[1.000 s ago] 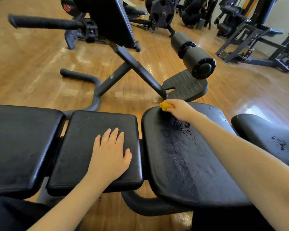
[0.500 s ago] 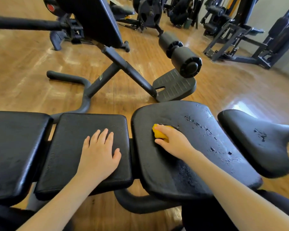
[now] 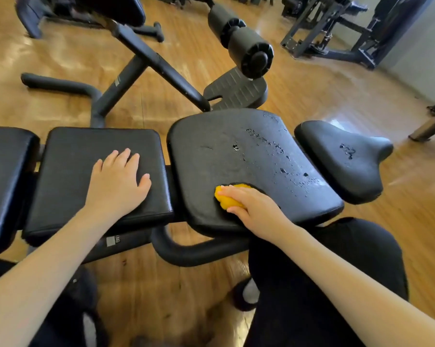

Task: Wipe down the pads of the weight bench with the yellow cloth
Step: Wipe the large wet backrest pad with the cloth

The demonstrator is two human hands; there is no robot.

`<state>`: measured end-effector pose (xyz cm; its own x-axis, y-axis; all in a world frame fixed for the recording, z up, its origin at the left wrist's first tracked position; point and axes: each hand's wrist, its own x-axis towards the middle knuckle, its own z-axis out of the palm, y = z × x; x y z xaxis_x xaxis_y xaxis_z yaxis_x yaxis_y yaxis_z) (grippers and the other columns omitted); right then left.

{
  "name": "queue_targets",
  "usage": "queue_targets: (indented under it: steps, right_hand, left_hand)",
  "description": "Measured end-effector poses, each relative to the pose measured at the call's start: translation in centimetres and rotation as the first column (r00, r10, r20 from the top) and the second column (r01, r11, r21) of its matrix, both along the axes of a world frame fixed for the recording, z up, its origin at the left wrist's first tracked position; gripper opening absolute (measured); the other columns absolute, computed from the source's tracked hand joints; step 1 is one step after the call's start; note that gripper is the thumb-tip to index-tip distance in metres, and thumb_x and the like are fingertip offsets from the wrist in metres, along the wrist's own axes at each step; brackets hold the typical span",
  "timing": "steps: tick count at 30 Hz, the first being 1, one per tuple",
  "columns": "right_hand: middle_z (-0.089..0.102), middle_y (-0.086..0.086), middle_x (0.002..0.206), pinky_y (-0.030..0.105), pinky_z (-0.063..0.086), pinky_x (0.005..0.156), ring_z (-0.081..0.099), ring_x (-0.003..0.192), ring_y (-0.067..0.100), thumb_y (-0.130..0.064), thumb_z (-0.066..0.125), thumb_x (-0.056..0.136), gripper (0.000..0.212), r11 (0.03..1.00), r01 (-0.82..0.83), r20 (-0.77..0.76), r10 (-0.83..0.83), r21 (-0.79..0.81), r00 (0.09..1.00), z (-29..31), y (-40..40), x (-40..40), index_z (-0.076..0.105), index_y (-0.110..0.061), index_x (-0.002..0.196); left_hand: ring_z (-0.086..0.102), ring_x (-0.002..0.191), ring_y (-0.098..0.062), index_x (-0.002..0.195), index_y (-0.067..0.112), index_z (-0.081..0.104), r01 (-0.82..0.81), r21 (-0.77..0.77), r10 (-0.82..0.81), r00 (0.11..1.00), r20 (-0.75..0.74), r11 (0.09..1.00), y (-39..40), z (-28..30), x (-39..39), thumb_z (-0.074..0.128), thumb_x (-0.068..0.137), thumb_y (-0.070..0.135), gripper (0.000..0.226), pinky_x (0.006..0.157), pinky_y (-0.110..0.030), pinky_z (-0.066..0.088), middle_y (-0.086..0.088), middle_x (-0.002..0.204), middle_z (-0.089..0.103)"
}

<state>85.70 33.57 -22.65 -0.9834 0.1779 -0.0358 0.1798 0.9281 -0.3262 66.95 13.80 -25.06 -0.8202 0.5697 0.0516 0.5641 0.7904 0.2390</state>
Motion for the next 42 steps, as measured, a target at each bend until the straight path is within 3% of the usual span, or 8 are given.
queue_targets:
  steps: [10, 14, 19, 24, 28, 35, 39, 42]
  right_hand:
    - [0.039, -0.015, 0.142, 0.008, 0.011, 0.107, 0.028, 0.130, -0.004, -0.019, 0.048, 0.092, 0.042, 0.997, -0.063, 0.024, 0.064, -0.045, 0.998, -0.5, 0.2, 2.9, 0.044, -0.026, 0.133]
    - [0.042, -0.009, 0.142, 0.002, 0.010, 0.102, 0.034, 0.133, 0.007, -0.016, 0.048, 0.094, 0.039, 0.998, -0.045, 0.034, 0.047, -0.040, 0.998, -0.7, 2.0, -1.5, 0.047, -0.021, 0.132]
    - [0.049, 0.000, 0.138, 0.030, 0.031, 0.110, 0.046, 0.127, 0.019, -0.017, 0.050, 0.093, 0.038, 0.994, 0.050, -0.015, -0.052, -0.094, 0.999, -1.3, 7.2, -10.8, 0.050, -0.015, 0.131]
    - [0.049, 0.003, 0.138, 0.033, 0.031, 0.108, 0.044, 0.127, 0.024, -0.022, 0.049, 0.094, 0.041, 0.983, 0.143, -0.003, -0.144, -0.113, 0.990, -0.7, 10.5, -19.2, 0.046, -0.017, 0.134]
    - [0.054, 0.005, 0.133, 0.036, 0.035, 0.103, 0.047, 0.122, 0.027, -0.023, 0.047, 0.094, 0.038, 0.968, 0.197, 0.001, -0.199, -0.153, 0.980, -1.2, 11.1, -21.9, 0.048, -0.018, 0.132]
    - [0.045, 0.003, 0.142, 0.031, 0.027, 0.111, 0.041, 0.130, 0.022, -0.019, 0.049, 0.093, 0.043, 0.963, 0.194, -0.041, -0.205, -0.187, 0.978, -1.8, 9.5, -19.9, 0.044, -0.014, 0.135]
    - [0.043, 0.000, 0.143, 0.034, 0.025, 0.114, 0.037, 0.134, 0.017, -0.018, 0.050, 0.093, 0.041, 0.972, 0.125, -0.011, -0.129, -0.200, 0.992, -2.0, 7.4, -15.5, 0.047, -0.016, 0.134]
    - [0.043, -0.002, 0.142, 0.028, 0.023, 0.114, 0.036, 0.134, 0.015, -0.017, 0.051, 0.093, 0.040, 0.975, 0.085, -0.004, -0.088, -0.206, 0.996, -1.7, 5.3, -11.4, 0.048, -0.017, 0.133]
  left_hand:
    - [0.018, 0.140, -0.027, 0.143, 0.011, 0.028, 0.032, -0.042, -0.032, 0.999, -0.004, 0.999, 0.1, -0.4, 1.0, 0.038, 0.092, 0.039, 0.058, 0.113, -0.046, 0.018, -0.009, 0.151, 0.025]
    - [0.017, 0.140, -0.026, 0.143, 0.012, 0.027, 0.036, -0.040, -0.036, 0.999, -0.001, 0.999, 0.0, -0.6, 1.0, 0.037, 0.092, 0.039, 0.059, 0.113, -0.045, 0.017, -0.008, 0.152, 0.024]
    - [0.033, 0.134, -0.032, 0.134, 0.007, 0.044, 0.021, 0.005, -0.020, 0.999, -0.040, 1.000, 0.2, -0.6, 0.8, 0.039, 0.086, 0.038, 0.058, 0.106, -0.050, 0.028, -0.013, 0.142, 0.041]
    - [0.029, 0.136, -0.029, 0.136, 0.008, 0.041, -0.003, 0.010, 0.003, 1.000, -0.021, 1.000, 0.6, -0.8, 0.6, 0.046, 0.087, 0.035, 0.056, 0.109, -0.048, 0.024, -0.011, 0.145, 0.038]
    - [0.042, 0.128, -0.032, 0.129, 0.006, 0.050, -0.007, -0.018, 0.006, 0.999, -0.050, 1.000, 0.2, -1.3, 0.4, 0.043, 0.081, 0.037, 0.057, 0.101, -0.051, 0.034, -0.013, 0.136, 0.049]
    - [0.031, 0.135, -0.029, 0.135, 0.009, 0.042, 0.004, 0.015, -0.004, 0.999, -0.034, 1.000, 0.3, -1.2, -0.1, 0.042, 0.086, 0.037, 0.057, 0.108, -0.048, 0.025, -0.011, 0.144, 0.039]
    - [0.021, 0.139, -0.026, 0.141, 0.011, 0.033, 0.002, 0.016, -0.001, 1.000, -0.018, 1.000, 0.2, -1.1, -0.2, 0.041, 0.090, 0.037, 0.058, 0.112, -0.045, 0.016, -0.009, 0.149, 0.029]
    - [0.017, 0.140, -0.026, 0.142, 0.011, 0.030, 0.012, -0.004, -0.012, 1.000, -0.010, 1.000, -0.1, -1.2, -0.1, 0.040, 0.091, 0.037, 0.058, 0.112, -0.045, 0.015, -0.008, 0.151, 0.026]
